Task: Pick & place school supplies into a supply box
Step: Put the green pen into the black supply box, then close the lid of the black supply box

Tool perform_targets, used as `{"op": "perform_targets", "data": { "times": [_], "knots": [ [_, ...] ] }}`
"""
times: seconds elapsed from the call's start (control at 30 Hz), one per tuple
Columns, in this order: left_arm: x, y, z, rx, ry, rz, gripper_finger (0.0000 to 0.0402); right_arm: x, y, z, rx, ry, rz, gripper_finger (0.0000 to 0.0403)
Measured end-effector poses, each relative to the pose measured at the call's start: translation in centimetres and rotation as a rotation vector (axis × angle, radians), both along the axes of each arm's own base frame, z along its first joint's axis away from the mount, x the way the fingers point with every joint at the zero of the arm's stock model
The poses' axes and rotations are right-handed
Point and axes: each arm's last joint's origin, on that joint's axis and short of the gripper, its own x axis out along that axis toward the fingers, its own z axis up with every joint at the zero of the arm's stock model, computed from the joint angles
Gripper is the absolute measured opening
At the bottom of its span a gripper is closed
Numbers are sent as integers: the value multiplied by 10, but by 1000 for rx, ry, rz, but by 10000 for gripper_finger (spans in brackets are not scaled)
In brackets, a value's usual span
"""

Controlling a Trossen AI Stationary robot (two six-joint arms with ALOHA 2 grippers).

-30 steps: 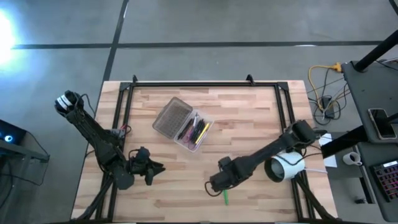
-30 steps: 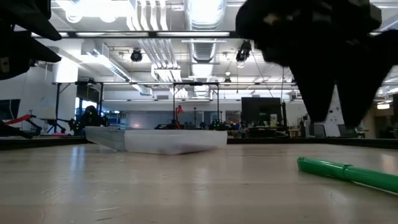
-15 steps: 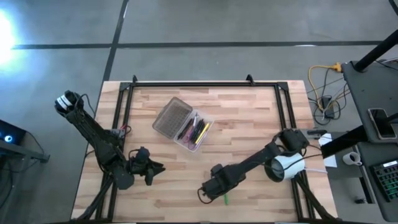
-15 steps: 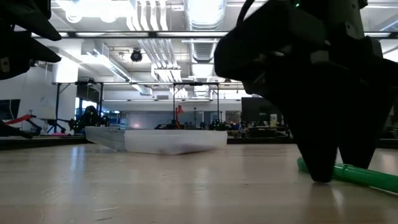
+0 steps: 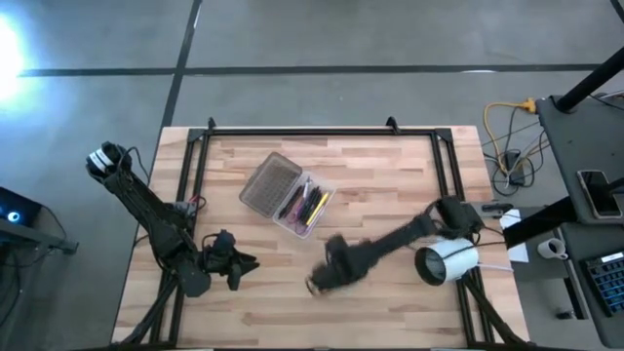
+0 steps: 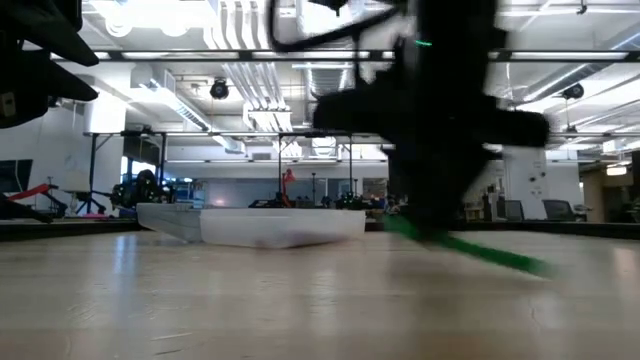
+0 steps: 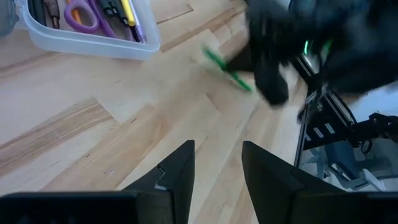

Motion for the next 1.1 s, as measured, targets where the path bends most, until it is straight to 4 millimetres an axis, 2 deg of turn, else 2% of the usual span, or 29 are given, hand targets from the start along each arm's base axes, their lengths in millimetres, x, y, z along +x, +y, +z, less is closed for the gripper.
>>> {"op": "perform_targets", "data": {
  "times": [0.13,0.23,0.4,0.47,0.57,0.7,0.8,0.87,1.0,1.1],
  "knots": [
    [0,0,0,0,0,0,117,18,-38,49,-41,-262,-109,24],
    [0,0,0,-1,-1,0,117,34,-71,67,-58,-446,-165,23],
    [0,0,0,-4,-3,0,117,56,-131,82,-63,-661,-332,28],
    [0,-1,1,-7,-6,0,117,62,-147,78,-56,-696,-392,39],
    [1,-1,4,-14,-18,5,117,69,-165,61,-25,-688,-453,57],
    [2,1,9,45,-75,70,117,74,-180,44,53,-635,-467,76],
    [3,6,13,96,-139,170,117,71,-178,26,78,-548,-499,86],
    [4,14,16,123,-171,245,117,66,-175,22,62,-484,-486,93],
    [7,40,16,89,-142,396,117,54,-178,31,-8,-365,-304,110],
    [10,62,17,70,-77,460,117,48,-178,50,-75,-339,-120,119]
  ]
}}
